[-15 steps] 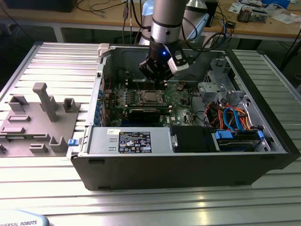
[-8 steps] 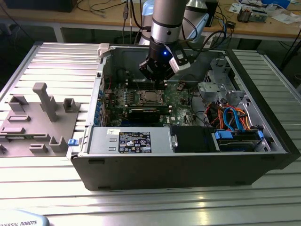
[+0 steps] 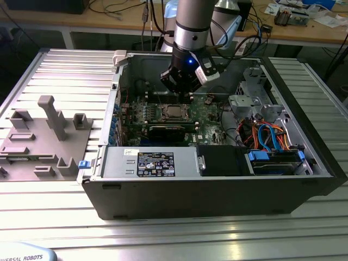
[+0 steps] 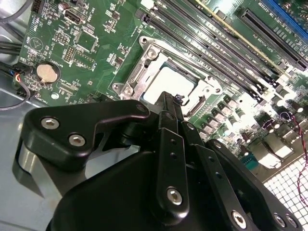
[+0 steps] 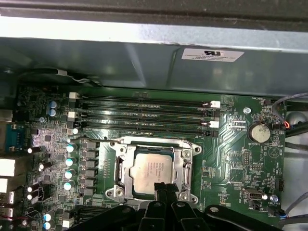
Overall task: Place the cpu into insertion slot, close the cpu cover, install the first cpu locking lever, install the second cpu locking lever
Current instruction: 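Install the first cpu locking lever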
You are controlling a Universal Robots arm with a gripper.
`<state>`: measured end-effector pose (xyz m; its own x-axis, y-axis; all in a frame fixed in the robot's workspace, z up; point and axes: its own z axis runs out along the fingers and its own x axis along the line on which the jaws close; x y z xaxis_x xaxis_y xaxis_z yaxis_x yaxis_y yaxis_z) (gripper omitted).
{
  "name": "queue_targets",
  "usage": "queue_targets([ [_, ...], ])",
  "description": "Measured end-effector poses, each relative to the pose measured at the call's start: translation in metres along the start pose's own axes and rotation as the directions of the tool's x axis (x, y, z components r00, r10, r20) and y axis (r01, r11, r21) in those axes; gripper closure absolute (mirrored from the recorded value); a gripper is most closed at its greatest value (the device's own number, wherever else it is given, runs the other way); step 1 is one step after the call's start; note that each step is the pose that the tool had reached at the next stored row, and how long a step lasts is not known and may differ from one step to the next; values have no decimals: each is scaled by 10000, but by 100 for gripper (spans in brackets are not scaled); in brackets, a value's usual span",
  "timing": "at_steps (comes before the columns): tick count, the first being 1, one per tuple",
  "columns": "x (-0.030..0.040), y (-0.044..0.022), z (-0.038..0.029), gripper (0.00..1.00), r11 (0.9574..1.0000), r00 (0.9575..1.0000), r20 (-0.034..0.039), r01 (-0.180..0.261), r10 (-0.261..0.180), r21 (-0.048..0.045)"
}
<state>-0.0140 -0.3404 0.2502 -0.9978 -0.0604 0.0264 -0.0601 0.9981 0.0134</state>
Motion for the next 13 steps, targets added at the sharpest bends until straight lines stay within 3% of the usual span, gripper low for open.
queue_targets([
  [13, 64, 4, 2, 89, 10000, 10000, 0, 0, 0, -1],
])
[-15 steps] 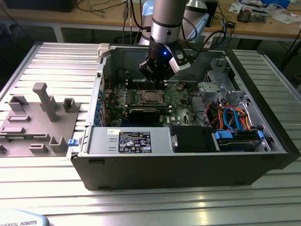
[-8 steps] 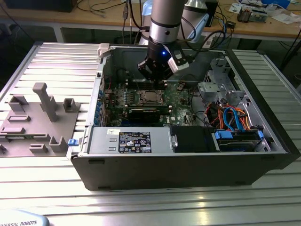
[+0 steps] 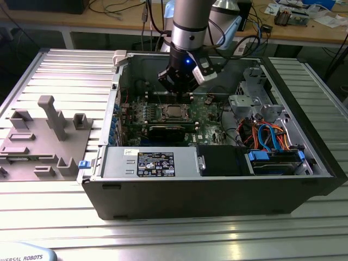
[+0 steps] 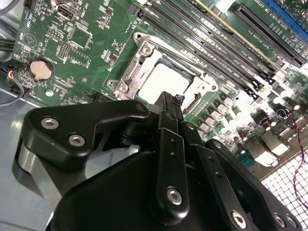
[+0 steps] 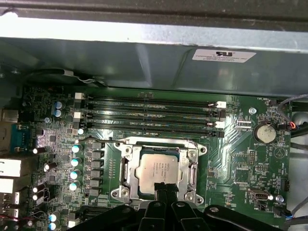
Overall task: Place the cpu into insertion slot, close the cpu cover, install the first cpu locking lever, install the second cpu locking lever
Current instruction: 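Install the first cpu locking lever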
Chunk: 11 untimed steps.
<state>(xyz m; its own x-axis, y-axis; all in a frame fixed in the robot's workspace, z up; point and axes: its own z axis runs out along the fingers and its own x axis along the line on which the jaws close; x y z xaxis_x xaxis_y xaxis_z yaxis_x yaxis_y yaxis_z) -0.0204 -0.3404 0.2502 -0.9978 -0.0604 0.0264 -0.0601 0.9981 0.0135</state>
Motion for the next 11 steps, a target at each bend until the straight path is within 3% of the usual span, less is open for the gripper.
queue_targets([
  [11, 97, 6, 3, 89, 10000, 10000, 0, 0, 0, -1],
])
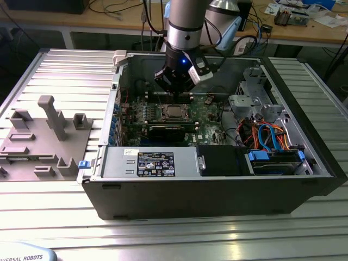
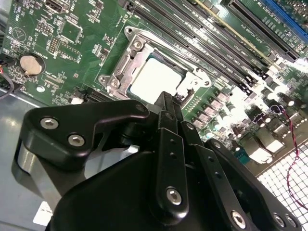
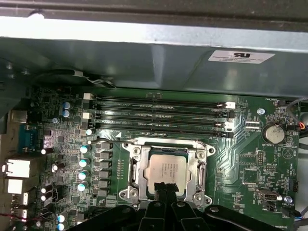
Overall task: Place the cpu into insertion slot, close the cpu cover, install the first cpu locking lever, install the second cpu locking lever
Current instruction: 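Install the first cpu locking lever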
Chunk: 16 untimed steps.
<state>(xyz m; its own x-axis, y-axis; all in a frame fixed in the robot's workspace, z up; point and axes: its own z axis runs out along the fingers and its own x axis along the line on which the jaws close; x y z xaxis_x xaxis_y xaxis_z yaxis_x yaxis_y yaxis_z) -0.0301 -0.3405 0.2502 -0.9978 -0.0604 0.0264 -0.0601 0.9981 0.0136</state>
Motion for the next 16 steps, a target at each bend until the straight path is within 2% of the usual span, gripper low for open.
queue_targets([
  [16, 182, 11, 5, 89, 10000, 10000, 0, 0, 0, 1],
])
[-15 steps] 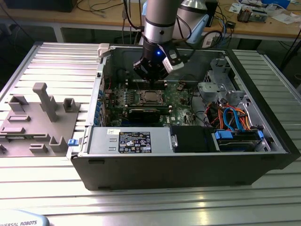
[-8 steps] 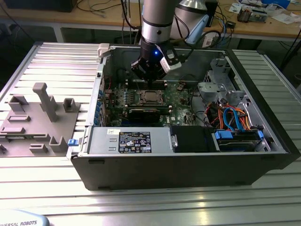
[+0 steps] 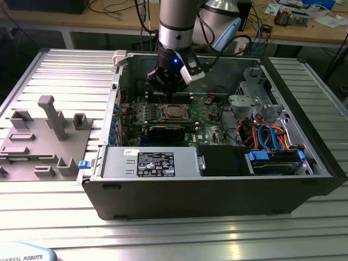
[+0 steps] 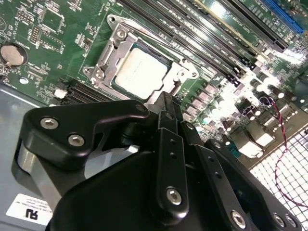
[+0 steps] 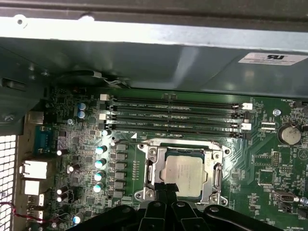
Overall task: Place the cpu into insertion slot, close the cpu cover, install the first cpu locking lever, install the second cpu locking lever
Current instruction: 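Install the first cpu locking lever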
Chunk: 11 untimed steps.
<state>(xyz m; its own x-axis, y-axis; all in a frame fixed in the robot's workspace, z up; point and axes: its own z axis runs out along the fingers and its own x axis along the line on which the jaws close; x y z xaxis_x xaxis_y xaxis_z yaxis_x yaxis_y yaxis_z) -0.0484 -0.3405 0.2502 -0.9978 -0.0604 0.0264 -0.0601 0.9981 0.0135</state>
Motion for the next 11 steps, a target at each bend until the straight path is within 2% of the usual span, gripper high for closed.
queue_targets([
  [6, 92, 6, 2, 89, 10000, 10000, 0, 0, 0, 0],
  [11, 124, 7, -5, 89, 10000, 10000, 22, 0, 0, 2],
])
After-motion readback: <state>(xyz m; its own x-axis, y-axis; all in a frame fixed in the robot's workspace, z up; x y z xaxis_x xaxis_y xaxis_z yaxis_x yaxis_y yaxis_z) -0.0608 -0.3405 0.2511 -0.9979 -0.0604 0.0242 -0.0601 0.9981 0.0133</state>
